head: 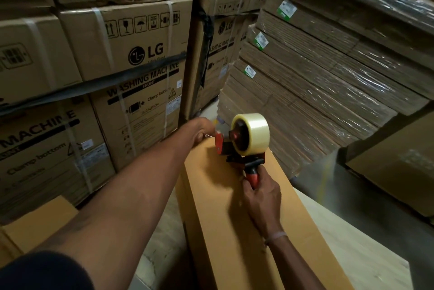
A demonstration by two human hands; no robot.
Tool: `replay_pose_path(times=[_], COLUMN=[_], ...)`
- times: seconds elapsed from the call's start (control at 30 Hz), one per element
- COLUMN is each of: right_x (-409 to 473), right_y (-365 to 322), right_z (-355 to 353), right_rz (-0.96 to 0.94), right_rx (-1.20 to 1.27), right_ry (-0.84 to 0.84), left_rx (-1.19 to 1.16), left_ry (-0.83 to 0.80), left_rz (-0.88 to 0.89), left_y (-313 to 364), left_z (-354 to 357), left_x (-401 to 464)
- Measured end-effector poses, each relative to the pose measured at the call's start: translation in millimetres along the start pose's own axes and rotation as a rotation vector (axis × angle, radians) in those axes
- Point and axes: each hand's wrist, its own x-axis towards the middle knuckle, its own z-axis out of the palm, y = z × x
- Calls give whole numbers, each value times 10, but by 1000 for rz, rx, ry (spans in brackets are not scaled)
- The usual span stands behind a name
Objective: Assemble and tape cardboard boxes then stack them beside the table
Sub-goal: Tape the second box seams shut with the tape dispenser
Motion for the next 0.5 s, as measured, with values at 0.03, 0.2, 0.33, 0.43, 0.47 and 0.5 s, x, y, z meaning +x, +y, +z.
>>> replay_pose_path(times=[0.03,0.2,0.33,0.43,0.47,0.5], right_x=[-27,-44,-72,-65,-59,-60], right_y=[22,21,-9,-22,-21,-13], right_z=[-17,-9,-1,-6,-4,-8], right_rz=[-6,27,46,54,54,53], right_rx=[2,-19,-17,-30,-32,-28], right_ry=[-5,-43,-39,-41,-40,-39], left_rx=[16,80,9,94,115,145], left_ry=[8,-16,-12,-67,-85,-96], left_rz=[15,54,106,148,184,223], left_y=[-5,-30,-79,-68,-63,-80], left_z=[-6,-25,-38,-48,-52,-59], left_x=[6,21,133,44,14,30])
